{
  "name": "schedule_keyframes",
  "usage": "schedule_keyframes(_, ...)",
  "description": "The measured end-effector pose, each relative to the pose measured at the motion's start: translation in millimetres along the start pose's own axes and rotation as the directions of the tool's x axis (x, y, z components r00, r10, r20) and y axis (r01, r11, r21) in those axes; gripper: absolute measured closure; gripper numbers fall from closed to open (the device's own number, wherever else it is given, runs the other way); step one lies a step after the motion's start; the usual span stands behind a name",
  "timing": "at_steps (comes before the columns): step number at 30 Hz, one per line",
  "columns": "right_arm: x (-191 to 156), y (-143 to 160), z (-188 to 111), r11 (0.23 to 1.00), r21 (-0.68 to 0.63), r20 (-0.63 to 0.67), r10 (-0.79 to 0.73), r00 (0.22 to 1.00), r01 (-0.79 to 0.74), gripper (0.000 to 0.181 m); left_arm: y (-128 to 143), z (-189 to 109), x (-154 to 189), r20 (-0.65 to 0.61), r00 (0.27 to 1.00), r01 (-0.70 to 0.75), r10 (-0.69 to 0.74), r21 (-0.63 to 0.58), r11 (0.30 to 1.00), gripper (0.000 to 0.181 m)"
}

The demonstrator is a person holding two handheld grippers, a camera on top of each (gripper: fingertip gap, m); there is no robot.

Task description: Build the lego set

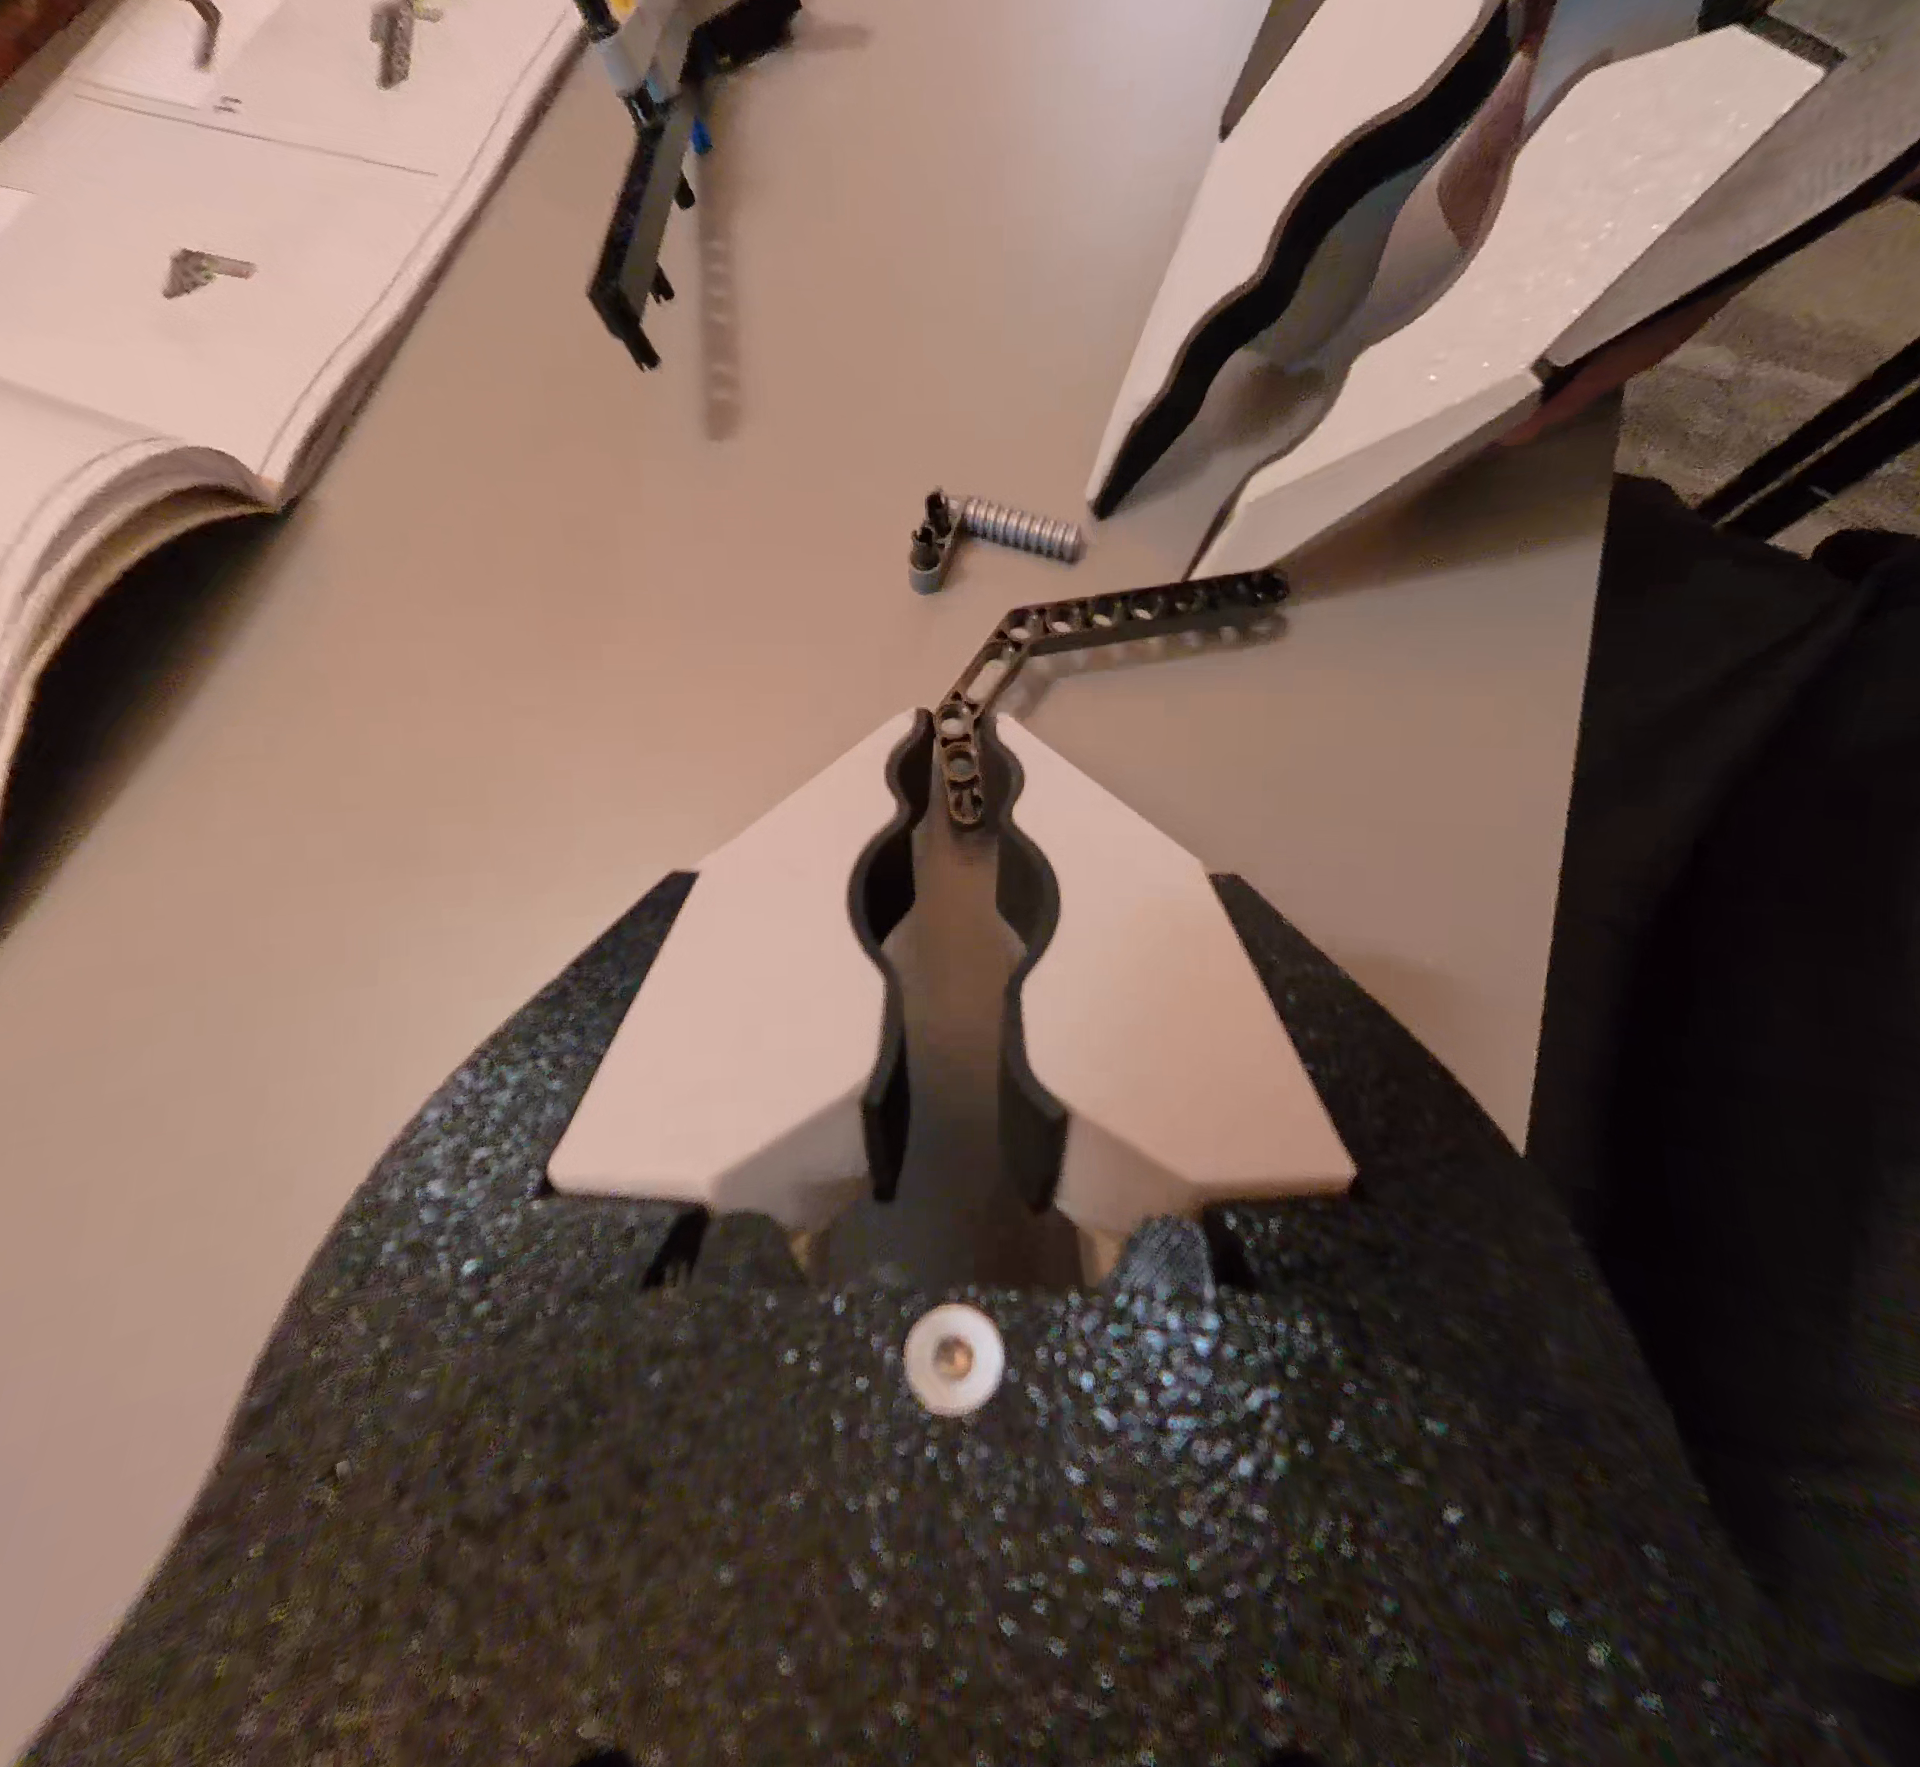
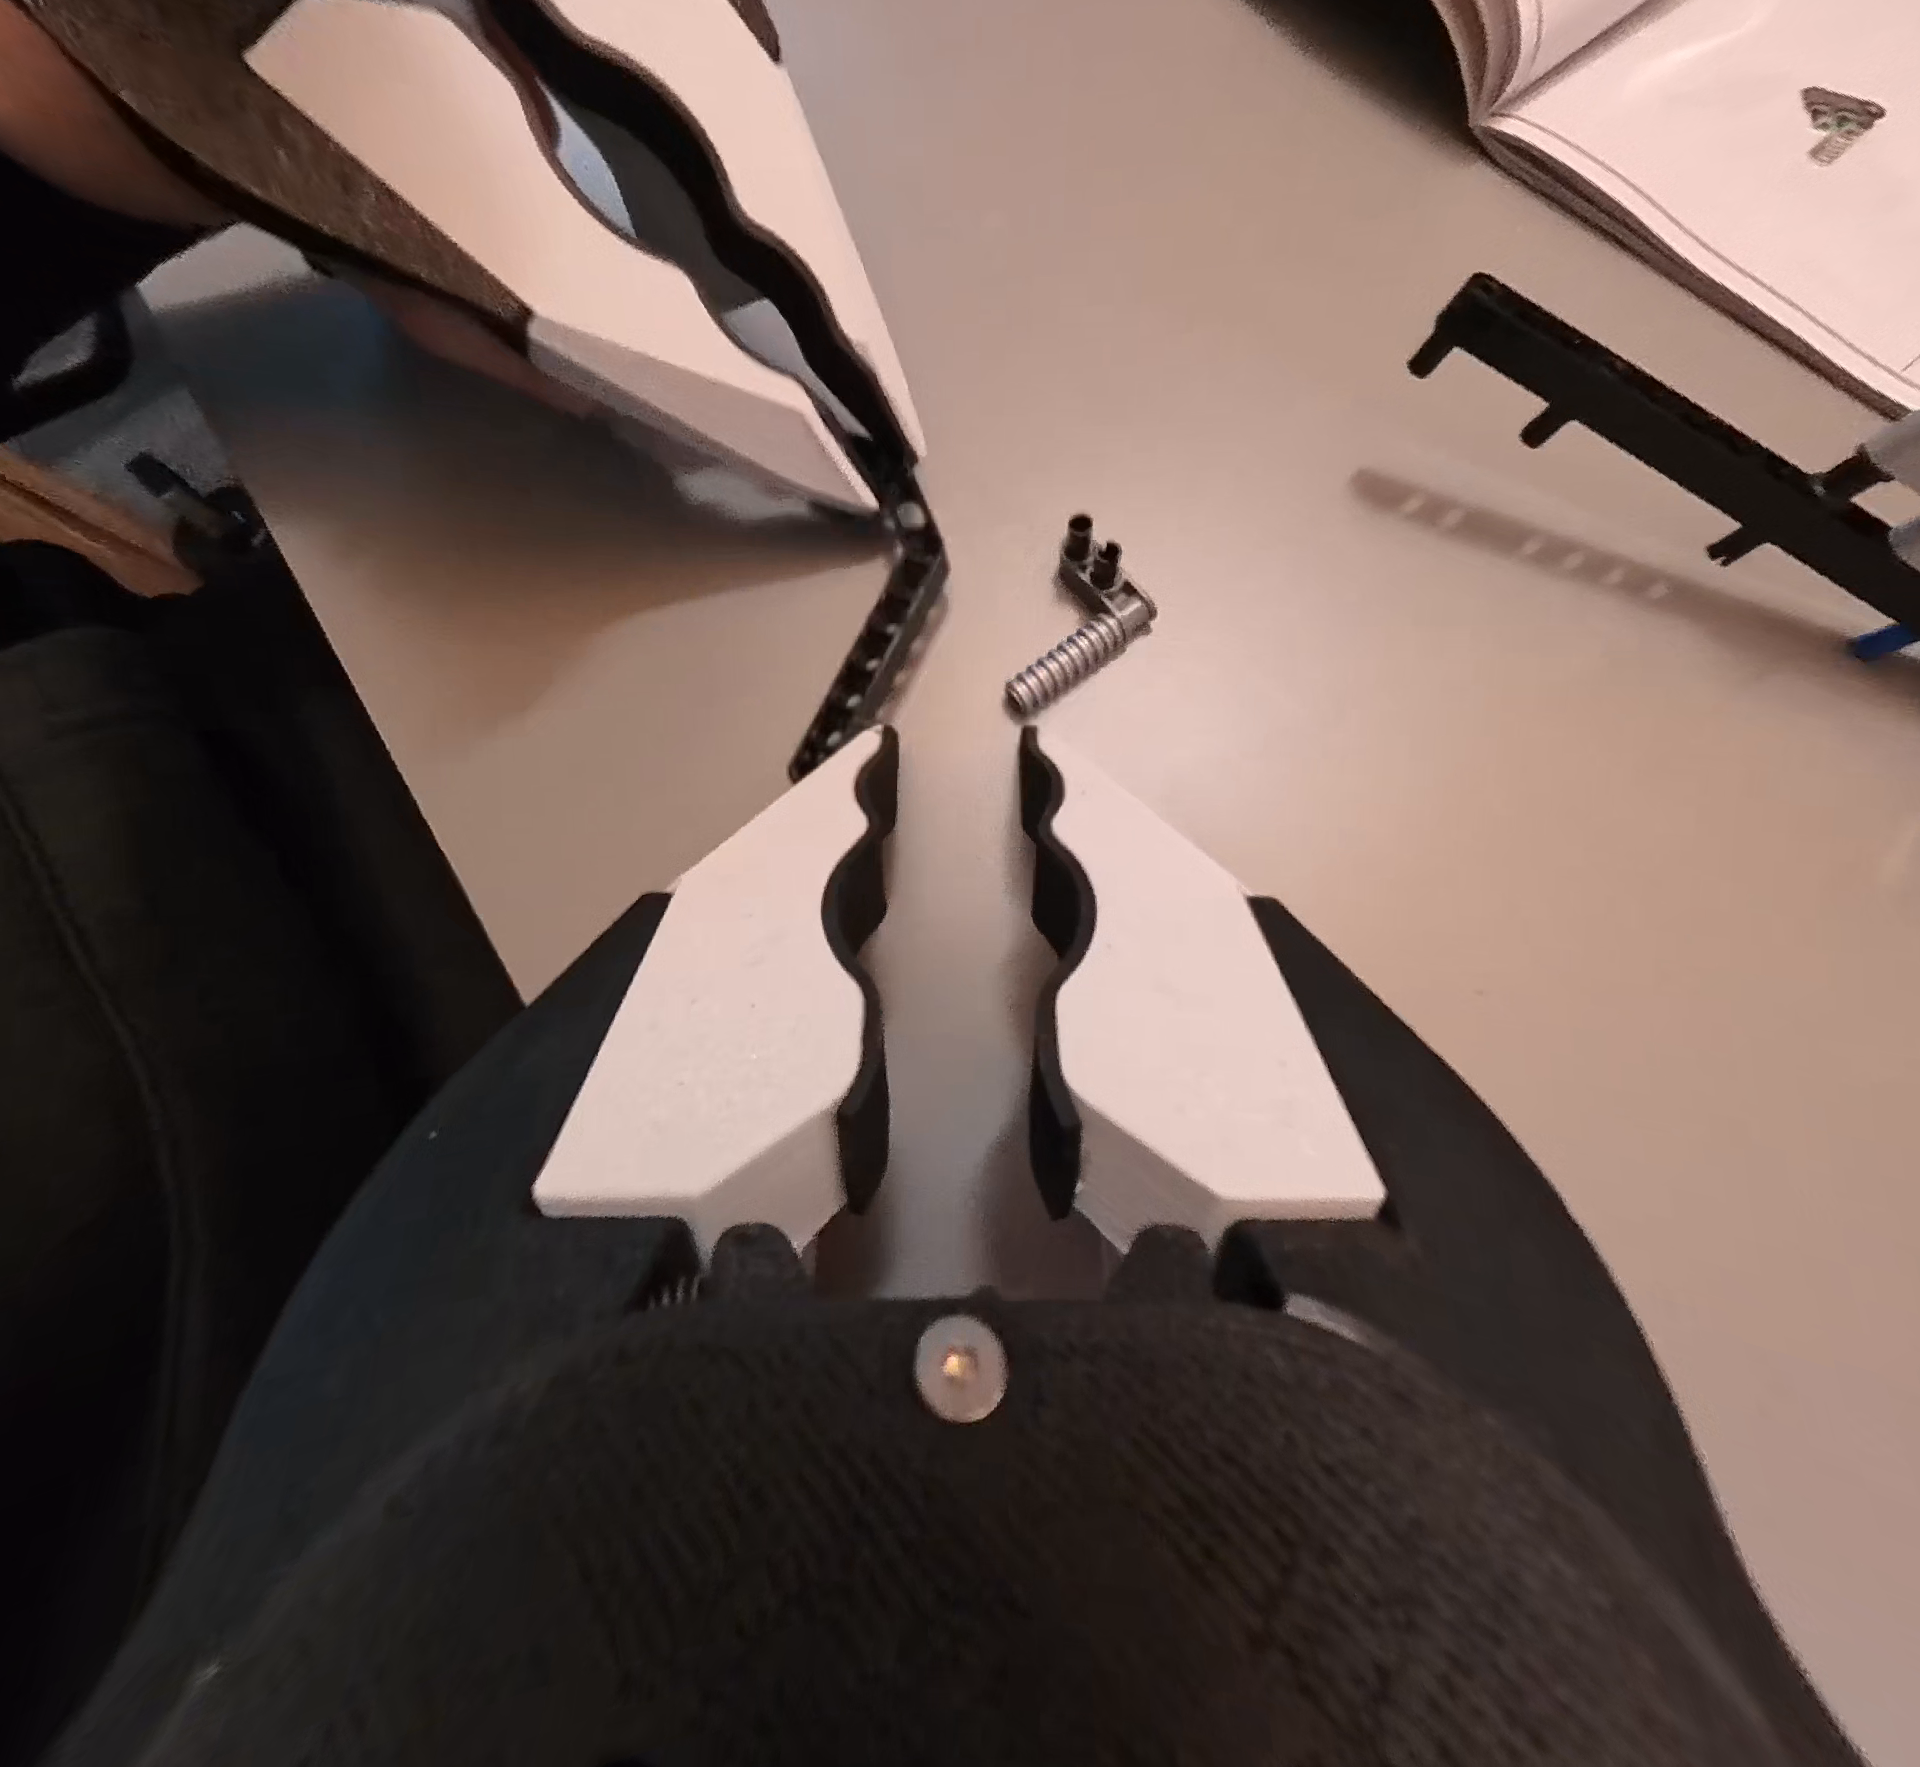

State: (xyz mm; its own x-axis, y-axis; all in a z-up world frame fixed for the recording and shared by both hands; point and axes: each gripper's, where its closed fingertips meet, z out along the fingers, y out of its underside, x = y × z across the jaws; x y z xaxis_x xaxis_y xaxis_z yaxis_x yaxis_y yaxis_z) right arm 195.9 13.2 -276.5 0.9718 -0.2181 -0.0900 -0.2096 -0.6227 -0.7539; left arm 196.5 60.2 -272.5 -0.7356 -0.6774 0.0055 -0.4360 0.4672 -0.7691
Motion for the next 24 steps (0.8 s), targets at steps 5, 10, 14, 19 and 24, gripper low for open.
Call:
schedule_keyframes(5,22,2,-19,0.999,0.024,-0.049,0.030,0.998,-0.029,0.149,-20,-3,-7,0.050,0.999,0.005,-0.009,0.086,0.996,0.175)
schedule_keyframes(10,30,-13,-34,0.994,0.109,-0.073,0.007,0.997,0.001,0.147,-34,11,-9,0.047,0.999,-0.022,0.017,0.103,0.994,0.175)
schedule_keyframes(14,30,-7,-35,0.995,0.073,-0.125,-0.062,0.990,0.071,0.149,-37,24,-7,0.033,0.999,-0.036,0.033,0.085,0.996,0.174)
schedule_keyframes(19,36,5,-50,0.996,0.008,-0.157,-0.090,0.983,0.092,0.141,-36,28,-9,0.051,0.998,-0.029,0.026,0.071,0.997,0.175)
schedule_keyframes(24,26,-9,-45,0.993,0.089,-0.094,-0.065,0.993,0.074,0.138,-37,27,-9,0.059,0.998,-0.022,0.018,0.081,0.996,0.175)
